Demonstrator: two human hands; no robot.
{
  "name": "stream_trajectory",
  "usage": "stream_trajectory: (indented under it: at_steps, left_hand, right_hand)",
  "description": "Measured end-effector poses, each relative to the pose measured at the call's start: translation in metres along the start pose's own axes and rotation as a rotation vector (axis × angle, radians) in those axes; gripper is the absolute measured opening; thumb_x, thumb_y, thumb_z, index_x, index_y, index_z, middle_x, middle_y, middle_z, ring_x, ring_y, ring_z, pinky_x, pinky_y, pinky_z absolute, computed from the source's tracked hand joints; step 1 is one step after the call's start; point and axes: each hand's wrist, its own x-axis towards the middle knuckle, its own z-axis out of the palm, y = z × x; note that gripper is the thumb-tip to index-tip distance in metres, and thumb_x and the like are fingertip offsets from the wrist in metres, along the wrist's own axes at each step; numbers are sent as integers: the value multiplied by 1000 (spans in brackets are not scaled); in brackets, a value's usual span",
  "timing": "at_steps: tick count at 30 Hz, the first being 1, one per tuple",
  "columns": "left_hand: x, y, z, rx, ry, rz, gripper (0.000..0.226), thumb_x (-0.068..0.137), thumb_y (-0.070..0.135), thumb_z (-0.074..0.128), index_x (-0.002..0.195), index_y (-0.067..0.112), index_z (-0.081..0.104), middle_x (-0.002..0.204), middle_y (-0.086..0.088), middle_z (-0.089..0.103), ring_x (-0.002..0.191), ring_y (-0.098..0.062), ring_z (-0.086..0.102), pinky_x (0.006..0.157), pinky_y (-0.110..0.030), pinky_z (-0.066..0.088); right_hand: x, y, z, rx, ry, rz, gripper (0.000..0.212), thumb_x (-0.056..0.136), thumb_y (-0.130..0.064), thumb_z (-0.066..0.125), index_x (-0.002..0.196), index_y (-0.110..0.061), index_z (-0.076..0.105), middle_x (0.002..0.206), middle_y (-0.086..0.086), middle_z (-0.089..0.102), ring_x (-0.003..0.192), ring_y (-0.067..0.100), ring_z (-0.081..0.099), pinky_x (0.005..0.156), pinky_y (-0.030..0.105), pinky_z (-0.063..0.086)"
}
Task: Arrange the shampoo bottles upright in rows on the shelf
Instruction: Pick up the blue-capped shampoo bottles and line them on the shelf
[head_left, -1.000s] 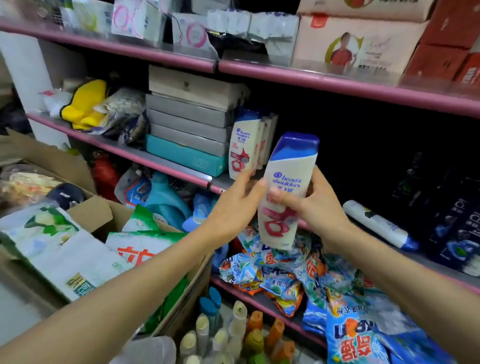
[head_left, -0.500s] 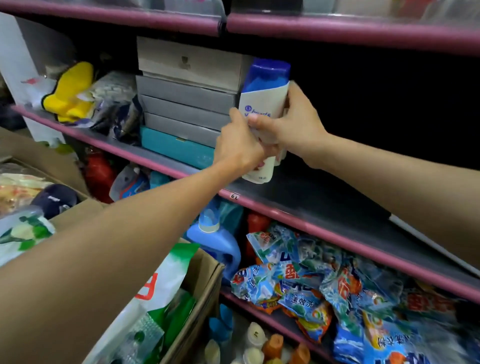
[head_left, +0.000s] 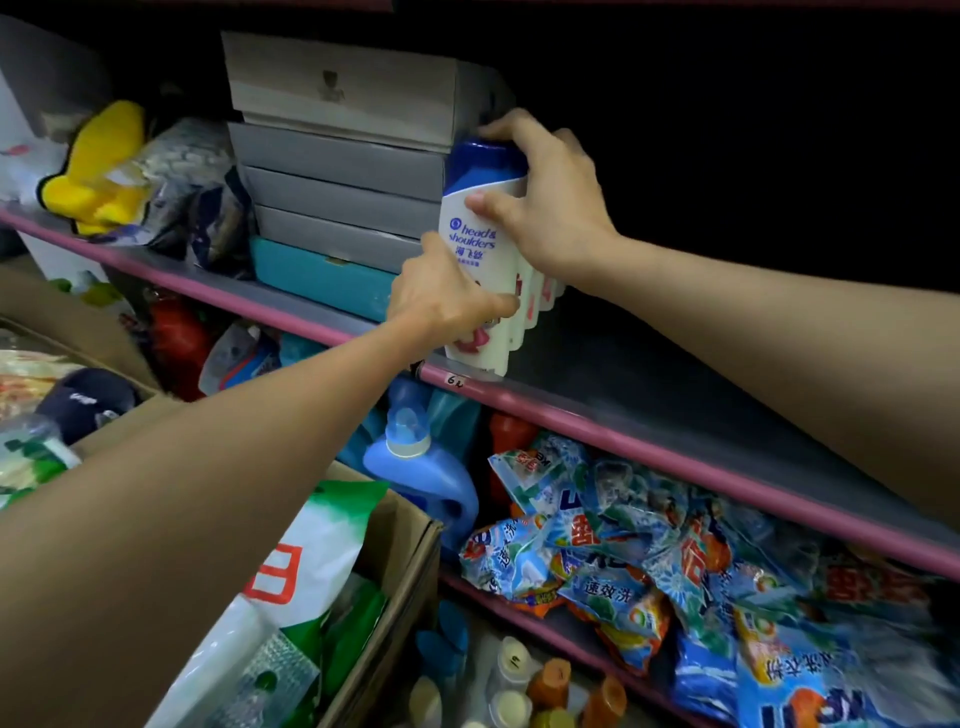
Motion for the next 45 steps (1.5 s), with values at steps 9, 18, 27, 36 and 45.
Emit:
stream_trajectory:
  at_steps: [9, 18, 27, 36, 45]
  left_hand:
    - [1, 8, 4, 73, -11, -28, 72, 59, 48, 77, 108, 12, 40, 100, -8, 61, 90, -29, 59, 77, -38, 52]
    - [2, 4, 0, 66, 1, -59, 73, 62, 48, 78, 109, 7, 39, 102, -12, 59, 92, -33, 59, 81, -44, 53]
    - [1, 0, 2, 42, 4, -41, 46, 83, 40, 58, 107, 9, 36, 98, -16, 58, 85, -34, 58, 73, -41, 52]
    - [-9, -4, 8, 21, 1, -98, 59, 74, 48, 60, 109, 5, 38, 99, -16, 57, 90, -37, 58, 76, -41, 52]
    - [-64, -18, 17, 10, -9, -140, 39, 82, 23, 67, 113, 3, 54, 116, -16, 64, 111, -35, 55, 86, -34, 41]
  right_hand:
    - [-19, 34, -16, 113, 62, 242, 32, 96, -25, 49, 126, -16, 52, 116, 10, 63, 106, 26, 59, 87, 35, 49]
    - [-58, 49, 20, 138, -221, 356, 35, 94, -29, 53, 124, -11, 59, 117, 9, 67, 111, 26, 61, 95, 36, 49]
    - [-30, 15, 37, 193, -27, 413, 51, 83, -45, 66, 119, -12, 50, 115, 10, 66, 103, 30, 63, 83, 44, 54]
    - [-32, 14, 38, 153, -39, 413, 43, 86, -41, 65, 113, -10, 54, 114, 11, 65, 103, 30, 62, 85, 44, 53]
    - [-93, 26, -12, 122, -295, 499, 28, 88, -22, 62, 114, -12, 61, 113, 9, 66, 102, 24, 62, 90, 37, 52]
